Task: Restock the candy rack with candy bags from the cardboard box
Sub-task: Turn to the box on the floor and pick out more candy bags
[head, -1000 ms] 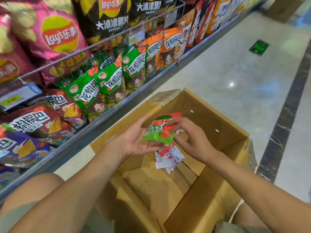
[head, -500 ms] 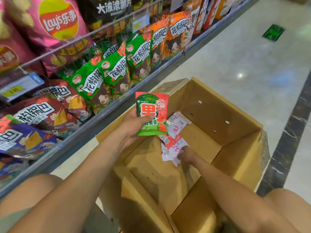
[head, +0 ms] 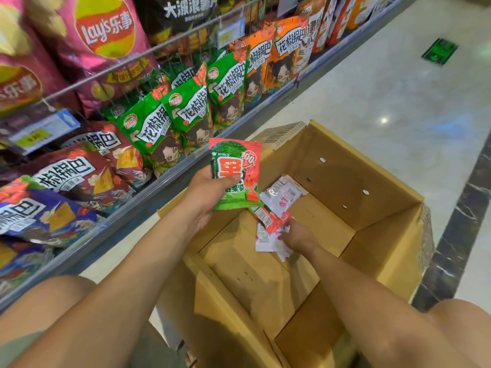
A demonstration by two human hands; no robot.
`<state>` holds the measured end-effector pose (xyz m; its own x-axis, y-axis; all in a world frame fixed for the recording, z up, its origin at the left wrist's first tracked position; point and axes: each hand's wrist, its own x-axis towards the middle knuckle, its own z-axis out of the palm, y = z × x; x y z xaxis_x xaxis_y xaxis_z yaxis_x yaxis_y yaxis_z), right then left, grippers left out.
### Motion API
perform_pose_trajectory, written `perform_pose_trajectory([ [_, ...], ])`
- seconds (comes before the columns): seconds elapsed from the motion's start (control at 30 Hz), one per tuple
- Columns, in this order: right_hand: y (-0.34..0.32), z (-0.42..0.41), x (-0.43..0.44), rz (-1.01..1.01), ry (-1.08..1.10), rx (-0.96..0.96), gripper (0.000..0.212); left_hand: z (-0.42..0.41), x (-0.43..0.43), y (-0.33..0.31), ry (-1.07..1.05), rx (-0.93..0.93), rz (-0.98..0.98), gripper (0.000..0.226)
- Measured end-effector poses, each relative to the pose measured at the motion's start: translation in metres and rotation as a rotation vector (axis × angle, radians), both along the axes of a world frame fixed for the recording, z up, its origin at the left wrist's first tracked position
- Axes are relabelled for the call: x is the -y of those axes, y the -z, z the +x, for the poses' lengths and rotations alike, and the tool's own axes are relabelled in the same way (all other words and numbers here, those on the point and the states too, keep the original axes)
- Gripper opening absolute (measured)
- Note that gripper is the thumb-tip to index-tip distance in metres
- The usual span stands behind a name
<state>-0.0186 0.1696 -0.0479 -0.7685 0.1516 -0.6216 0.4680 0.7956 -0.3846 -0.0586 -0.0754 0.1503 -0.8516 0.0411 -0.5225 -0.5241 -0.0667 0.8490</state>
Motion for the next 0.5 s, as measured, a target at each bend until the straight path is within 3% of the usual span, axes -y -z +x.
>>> perform_pose_trajectory([
  [0.07, 0.001, 0.002, 0.001, 0.011, 0.026, 0.114, 0.042, 0.000, 0.000, -0.003, 0.002, -0.005, 0.001, 0.020],
  [0.17, 0.012, 0.008, 0.006, -0.129, 0.229, 0.188, 0.045, 0.001, 0.002, -0.004, 0.007, -0.007, 0.007, 0.023],
  [0.27, 0.041, 0.014, 0.005, -0.254, 0.360, 0.105, 0.045, 0.002, 0.008, -0.001, 0.007, -0.020, -0.018, 0.023],
  [0.37, 0.075, 0.015, -0.001, -0.281, 0.348, -0.022, 0.047, 0.004, 0.012, 0.002, 0.008, -0.020, -0.026, 0.024],
  [0.5, 0.019, 0.015, 0.019, -0.294, 0.263, -0.108, 0.038, 0.002, 0.012, 0.002, 0.000, -0.020, -0.013, 0.023],
])
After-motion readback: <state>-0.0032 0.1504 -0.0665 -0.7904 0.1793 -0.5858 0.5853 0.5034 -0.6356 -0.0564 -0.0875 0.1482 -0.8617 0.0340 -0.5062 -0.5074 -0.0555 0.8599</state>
